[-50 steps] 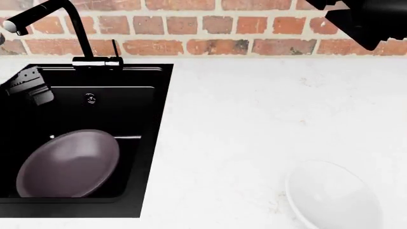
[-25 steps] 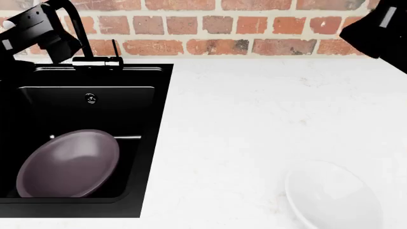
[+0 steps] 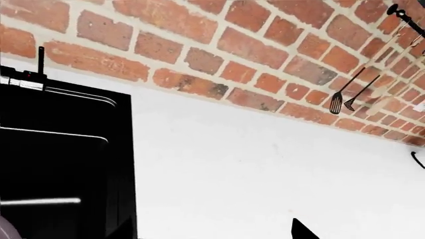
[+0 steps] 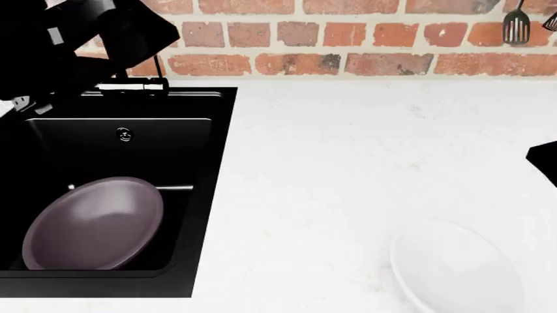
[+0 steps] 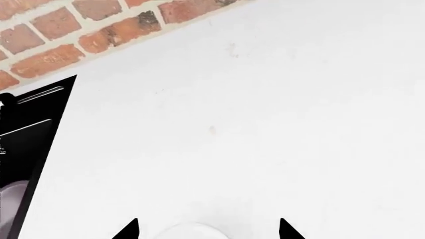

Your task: Stack the bowls in the sink.

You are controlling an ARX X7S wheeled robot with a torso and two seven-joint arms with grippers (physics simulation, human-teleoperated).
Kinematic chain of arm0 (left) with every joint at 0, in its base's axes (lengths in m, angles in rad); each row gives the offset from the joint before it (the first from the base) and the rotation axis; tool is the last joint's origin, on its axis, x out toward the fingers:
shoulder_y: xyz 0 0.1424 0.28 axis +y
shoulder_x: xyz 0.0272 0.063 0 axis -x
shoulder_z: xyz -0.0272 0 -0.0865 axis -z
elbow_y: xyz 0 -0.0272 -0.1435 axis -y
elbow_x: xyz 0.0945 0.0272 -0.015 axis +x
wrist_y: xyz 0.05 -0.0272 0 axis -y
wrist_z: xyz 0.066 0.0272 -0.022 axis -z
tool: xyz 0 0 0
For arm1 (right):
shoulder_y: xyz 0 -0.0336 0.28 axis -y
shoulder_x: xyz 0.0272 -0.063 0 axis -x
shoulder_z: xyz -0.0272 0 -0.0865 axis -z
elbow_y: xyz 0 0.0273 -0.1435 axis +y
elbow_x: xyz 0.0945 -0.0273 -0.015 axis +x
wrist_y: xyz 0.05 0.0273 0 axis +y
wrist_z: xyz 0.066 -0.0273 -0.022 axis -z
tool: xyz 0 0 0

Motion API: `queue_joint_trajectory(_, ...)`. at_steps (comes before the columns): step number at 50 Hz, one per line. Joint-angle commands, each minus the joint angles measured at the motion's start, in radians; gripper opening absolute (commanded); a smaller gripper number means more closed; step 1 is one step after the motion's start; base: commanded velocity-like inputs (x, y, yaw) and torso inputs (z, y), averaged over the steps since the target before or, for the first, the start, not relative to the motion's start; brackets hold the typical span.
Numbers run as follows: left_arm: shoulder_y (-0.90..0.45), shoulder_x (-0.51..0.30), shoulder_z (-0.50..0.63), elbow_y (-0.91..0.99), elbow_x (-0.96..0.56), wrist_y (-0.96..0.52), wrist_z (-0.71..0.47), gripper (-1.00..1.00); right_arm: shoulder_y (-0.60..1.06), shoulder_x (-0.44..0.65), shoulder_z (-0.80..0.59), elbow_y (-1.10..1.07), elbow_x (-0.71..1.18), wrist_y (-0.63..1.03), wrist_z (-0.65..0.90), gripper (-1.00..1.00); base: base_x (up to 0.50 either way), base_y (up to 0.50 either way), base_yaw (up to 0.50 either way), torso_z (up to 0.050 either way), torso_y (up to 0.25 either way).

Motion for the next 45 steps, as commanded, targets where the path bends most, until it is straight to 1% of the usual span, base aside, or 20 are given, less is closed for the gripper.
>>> queue_joint_trajectory(1,-0.015,0.052,-0.003,-0.011,0.009,-0.002,0.047,1.0,-0.096,0.152,-0.038,-0.132,0.072,-0.11,-0.044,1.0,0.0,0.0,0.0,0.0,0.0)
queue_joint_trajectory(8,-0.034,0.067,-0.001,-0.027,0.011,-0.012,0.064,1.0,-0.106,0.152,-0.04,-0.152,0.108,-0.139,-0.005,1.0,0.0,0.0,0.0,0.0,0.0)
queue_joint_trajectory(9,-0.034,0.068,-0.002,-0.028,0.013,-0.013,0.068,1.0,-0.256,0.011,0.11,-0.155,0.131,-0.075,0.145,1.0,0.0,0.0,0.0,0.0,0.0)
queue_joint_trajectory(10,-0.032,0.069,-0.002,-0.029,0.015,-0.013,0.071,1.0,-0.406,-0.025,0.26,-0.19,0.069,-0.032,0.078,1.0,0.0,0.0,0.0,0.0,0.0)
queue_joint_trajectory(11,-0.028,0.07,-0.003,-0.029,0.018,-0.013,0.075,1.0,-0.556,-0.034,0.41,-0.193,0.163,-0.016,0.148,1.0,0.0,0.0,0.0,0.0,0.0)
queue_joint_trajectory(17,-0.016,0.072,-0.001,-0.036,0.029,-0.017,0.091,1.0,-1.456,-0.031,1.31,-0.201,0.172,-0.062,0.134,1.0,0.0,0.0,0.0,0.0,0.0)
queue_joint_trajectory(18,-0.015,0.072,-0.001,-0.036,0.03,-0.018,0.093,1.0,-1.481,-0.032,1.413,-0.201,0.173,-0.07,0.134,1.0,0.0,0.0,0.0,0.0,0.0)
queue_joint_trajectory(25,-0.006,0.078,0.004,-0.039,0.042,-0.018,0.104,1.0,-1.509,-0.046,1.437,-0.215,0.223,-0.086,0.132,1.0,0.0,0.0,0.0,0.0,0.0)
queue_joint_trajectory(29,-0.002,0.082,0.006,-0.035,0.04,-0.014,0.105,1.0,-1.547,-0.073,1.438,-0.212,0.2,-0.076,0.128,1.0,0.0,0.0,0.0,0.0,0.0)
queue_joint_trajectory(33,-0.003,0.083,0.008,-0.035,0.038,-0.011,0.104,1.0,-1.572,-0.101,1.411,-0.217,0.166,-0.073,0.097,1.0,0.0,0.0,0.0,0.0,0.0)
queue_joint_trajectory(45,0.004,0.079,0.014,-0.033,0.044,-0.008,0.106,1.0,-1.598,-0.087,1.262,-0.228,0.033,-0.108,-0.091,1.0,0.0,0.0,0.0,0.0,0.0)
